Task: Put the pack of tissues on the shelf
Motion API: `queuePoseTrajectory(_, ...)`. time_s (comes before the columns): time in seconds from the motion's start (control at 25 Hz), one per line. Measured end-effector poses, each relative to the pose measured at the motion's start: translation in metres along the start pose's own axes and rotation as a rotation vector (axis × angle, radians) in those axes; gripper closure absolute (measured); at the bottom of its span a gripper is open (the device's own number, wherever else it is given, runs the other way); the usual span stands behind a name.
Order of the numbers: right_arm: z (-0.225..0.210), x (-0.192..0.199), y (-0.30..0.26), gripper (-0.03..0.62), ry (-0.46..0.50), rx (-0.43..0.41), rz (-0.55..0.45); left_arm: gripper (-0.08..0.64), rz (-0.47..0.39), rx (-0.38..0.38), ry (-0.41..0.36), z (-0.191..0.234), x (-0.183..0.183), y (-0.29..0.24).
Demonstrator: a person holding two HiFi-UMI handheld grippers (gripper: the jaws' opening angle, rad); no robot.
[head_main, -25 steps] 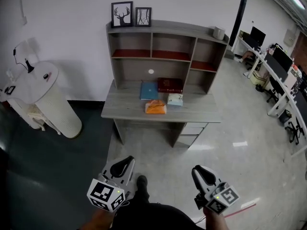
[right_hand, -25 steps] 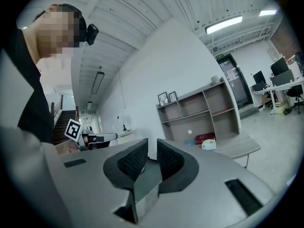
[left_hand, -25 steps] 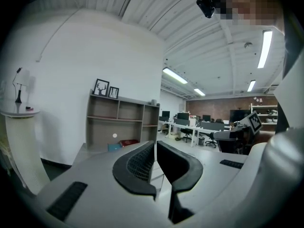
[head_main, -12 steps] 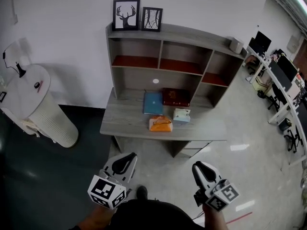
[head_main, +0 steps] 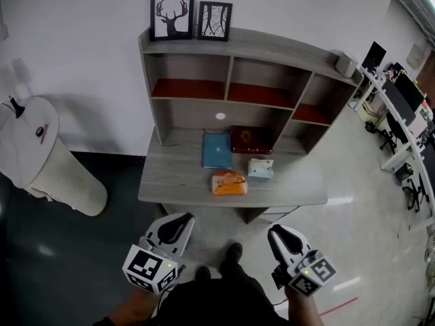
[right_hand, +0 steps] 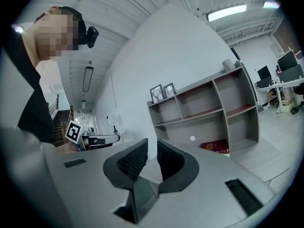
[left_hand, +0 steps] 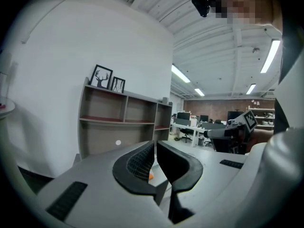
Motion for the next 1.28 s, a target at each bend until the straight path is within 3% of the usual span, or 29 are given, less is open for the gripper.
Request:
queuePoseTrajectory(0.12, -0.014, -0.006, -0.021, 0.571, -0.047, -0.022, 0.002, 0.531, 0.012, -0.007, 0.003, 0.01, 0.003, -0.021)
queuePoseTrajectory(0.24, -0.036, -0.014, -0.041, 0.571, -0.029, -0.062, -0.025, 0.531, 0.01, -0.016, 0.0, 0.021, 0.002, -0.045)
queuePoseTrajectory(0.48, -0.106, -0.033, -0.084, 0.571, 0.003, -0.087, 0.033, 0.531, 0.02, -0.06, 0.005, 0.05, -0.007, -0.111)
queuePoseTrajectory(0.68, -0.155, -0.06, -0.121, 0.571, -0.005, -0.152, 0.042, 0.531, 0.042, -0.08, -0.043, 0.062, -0.027, -0.168)
queuePoseTrajectory(0.76, -0.17, -0.066, -0.132, 0.571, -0.012, -0.183, 0.056, 0.529, 0.041, -0.096, -0.022, 0.067, -0.031, -0.186)
queuePoseTrajectory(1.04, -0.203, -0.085, -0.167, 0.571, -0.017, -0.212, 0.083, 0.525, 0.043, -0.101, 0.006, 0.087, -0.036, -0.223)
queuePoseTrajectory(1.28, -0.209, -0.09, -0.197, 0.571, -0.034, -0.188, 0.092, 0.458, 0.098, -0.051, 0.011, 0.11, -0.016, -0.237)
Point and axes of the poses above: the fingertips, and each gripper's own axes: y backward along the fingers, z to its left, x out of its underside, the point moved 4 cm from there along y, backward along the fingers, and after that the axes turned 7 degrees about -y, right-handed, at the moved point
